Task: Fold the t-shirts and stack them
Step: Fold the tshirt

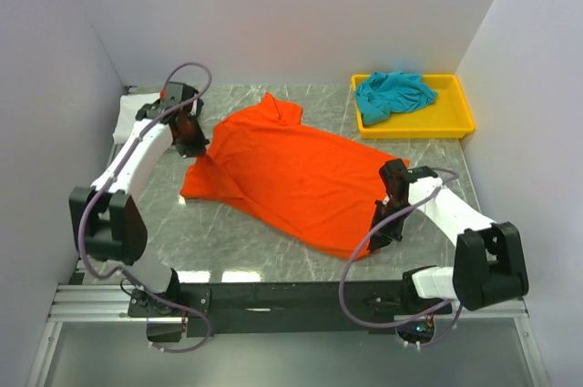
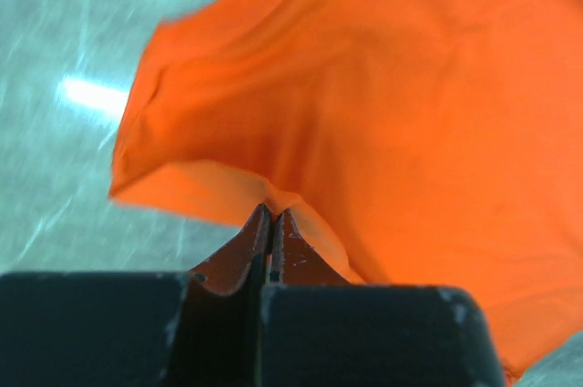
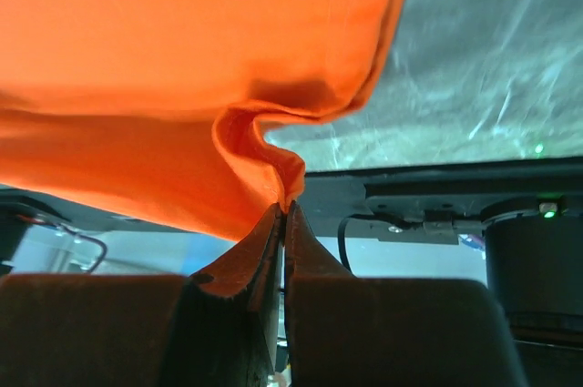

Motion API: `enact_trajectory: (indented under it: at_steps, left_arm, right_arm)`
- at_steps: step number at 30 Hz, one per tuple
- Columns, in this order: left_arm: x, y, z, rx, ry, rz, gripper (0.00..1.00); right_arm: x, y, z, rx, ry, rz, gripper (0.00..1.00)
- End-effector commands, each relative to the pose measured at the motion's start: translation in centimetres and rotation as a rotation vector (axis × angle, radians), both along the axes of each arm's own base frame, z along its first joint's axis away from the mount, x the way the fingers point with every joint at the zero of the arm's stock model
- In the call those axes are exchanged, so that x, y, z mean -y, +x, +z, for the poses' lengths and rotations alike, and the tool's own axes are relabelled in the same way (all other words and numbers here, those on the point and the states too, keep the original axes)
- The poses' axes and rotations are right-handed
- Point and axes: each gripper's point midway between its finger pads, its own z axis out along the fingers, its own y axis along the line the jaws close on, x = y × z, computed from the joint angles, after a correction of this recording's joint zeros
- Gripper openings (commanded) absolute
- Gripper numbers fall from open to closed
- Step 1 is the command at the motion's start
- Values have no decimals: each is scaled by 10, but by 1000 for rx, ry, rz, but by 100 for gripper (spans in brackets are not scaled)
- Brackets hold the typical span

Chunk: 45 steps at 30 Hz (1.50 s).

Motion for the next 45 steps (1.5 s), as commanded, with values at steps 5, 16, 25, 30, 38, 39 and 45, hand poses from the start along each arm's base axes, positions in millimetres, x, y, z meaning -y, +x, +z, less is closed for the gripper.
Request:
enact_trajectory:
  at_steps: [5,16,25,30,38,39,45]
  left_arm:
    - [35,69,13,76,24,-149,0]
    - [71,131,8,120,57,-298,0]
    - [70,147,2,118,94,-255,0]
    - [65,146,3,126,107,-224,0]
    - [70,151,8,154,83,-220,0]
    - [71,151,8,155,77,-222,0]
    - [75,155,7,161,65,-233,0]
  right_arm:
    - [12,47,0,53,11,10,0]
    - [21,90,-7,29,11,8,0]
    - [34,107,-6,23,-2,-1,0]
    - [42,109,-1,26,-22,-5,0]
    - [53,106,7,32,-39,-30,0]
    - [55,104,7,30,-39,-35,0]
    - [63,100,10,37,-55,-54,0]
